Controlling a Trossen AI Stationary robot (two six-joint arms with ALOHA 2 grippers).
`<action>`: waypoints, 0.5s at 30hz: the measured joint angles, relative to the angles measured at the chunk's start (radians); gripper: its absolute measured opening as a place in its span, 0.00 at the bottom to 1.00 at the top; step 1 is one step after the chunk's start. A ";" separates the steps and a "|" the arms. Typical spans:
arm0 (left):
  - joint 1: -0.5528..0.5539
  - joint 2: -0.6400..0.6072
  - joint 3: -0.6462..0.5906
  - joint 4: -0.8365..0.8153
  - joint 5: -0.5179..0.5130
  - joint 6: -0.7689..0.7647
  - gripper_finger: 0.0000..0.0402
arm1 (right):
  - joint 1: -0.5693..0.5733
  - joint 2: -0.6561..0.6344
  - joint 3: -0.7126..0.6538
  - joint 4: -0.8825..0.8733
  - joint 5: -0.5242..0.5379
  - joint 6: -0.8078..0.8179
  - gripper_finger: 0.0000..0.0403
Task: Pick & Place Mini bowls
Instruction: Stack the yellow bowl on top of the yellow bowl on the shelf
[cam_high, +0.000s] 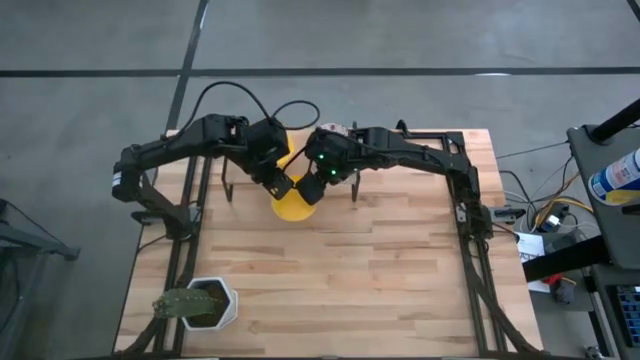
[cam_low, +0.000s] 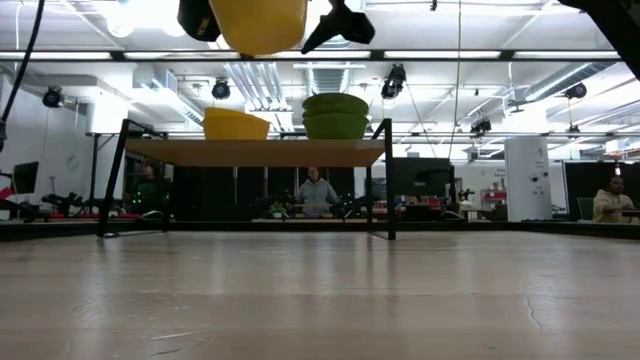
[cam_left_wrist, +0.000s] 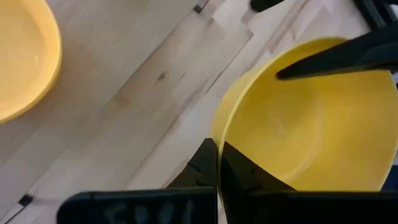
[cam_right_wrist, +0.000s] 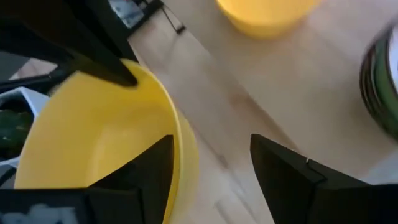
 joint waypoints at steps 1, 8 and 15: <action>0.007 -0.001 0.000 0.002 0.005 0.000 0.00 | -0.002 0.000 0.000 0.018 0.003 -0.020 0.52; 0.063 -0.012 0.000 0.034 0.018 -0.016 0.00 | -0.004 0.000 0.000 0.100 0.067 -0.102 0.52; 0.102 -0.021 0.016 0.027 0.026 -0.031 0.00 | -0.009 0.000 0.000 0.125 0.123 -0.145 0.52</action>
